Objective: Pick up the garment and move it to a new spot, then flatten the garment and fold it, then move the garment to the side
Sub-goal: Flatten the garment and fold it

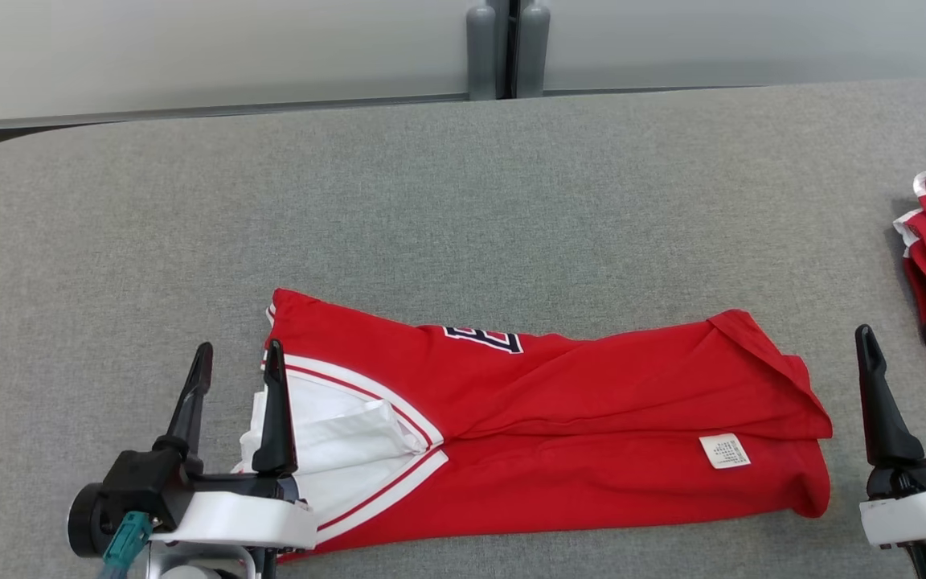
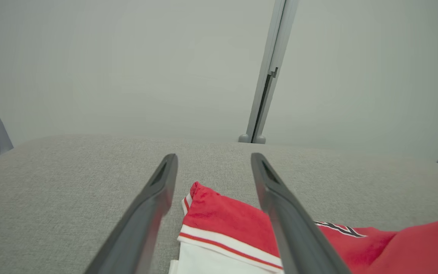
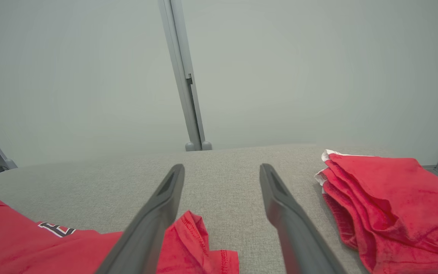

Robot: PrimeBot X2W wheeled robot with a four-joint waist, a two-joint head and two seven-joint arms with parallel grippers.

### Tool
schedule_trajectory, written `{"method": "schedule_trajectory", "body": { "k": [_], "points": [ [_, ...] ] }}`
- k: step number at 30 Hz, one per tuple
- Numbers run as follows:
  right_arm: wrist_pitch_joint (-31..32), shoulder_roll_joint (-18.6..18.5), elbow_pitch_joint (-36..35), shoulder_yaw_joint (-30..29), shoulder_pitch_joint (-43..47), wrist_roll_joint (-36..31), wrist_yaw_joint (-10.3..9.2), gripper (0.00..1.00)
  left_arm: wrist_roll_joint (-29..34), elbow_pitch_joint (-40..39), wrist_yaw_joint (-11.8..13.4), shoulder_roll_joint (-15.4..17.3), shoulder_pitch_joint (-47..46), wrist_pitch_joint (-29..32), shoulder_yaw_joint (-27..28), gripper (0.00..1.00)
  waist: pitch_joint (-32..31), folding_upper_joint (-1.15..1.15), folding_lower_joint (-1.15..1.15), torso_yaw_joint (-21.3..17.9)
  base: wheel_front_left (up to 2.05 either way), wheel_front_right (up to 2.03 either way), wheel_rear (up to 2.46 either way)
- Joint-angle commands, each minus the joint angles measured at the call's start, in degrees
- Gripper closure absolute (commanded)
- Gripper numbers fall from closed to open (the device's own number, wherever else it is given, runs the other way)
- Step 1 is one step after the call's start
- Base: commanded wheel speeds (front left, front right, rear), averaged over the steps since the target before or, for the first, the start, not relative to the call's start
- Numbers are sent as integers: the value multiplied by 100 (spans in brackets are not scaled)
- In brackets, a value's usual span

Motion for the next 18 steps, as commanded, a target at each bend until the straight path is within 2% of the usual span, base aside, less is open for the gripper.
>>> {"method": "schedule_trajectory", "body": {
  "k": [1,4,18],
  "points": [
    [8,3,-34,-30,41,-26,0,0,31,-9,-18,56,-91,-25,17,0,-60,0,0,1,0,0,0],
    [149,91,-109,-76,201,-248,0,0,183,35,-91,60,-99,-26,-87,0,-195,0,0,34,0,0,0],
    [432,313,-446,-38,576,-530,0,0,267,523,-42,212,106,23,-178,0,-435,0,0,-53,0,0,0]
  ]
}}
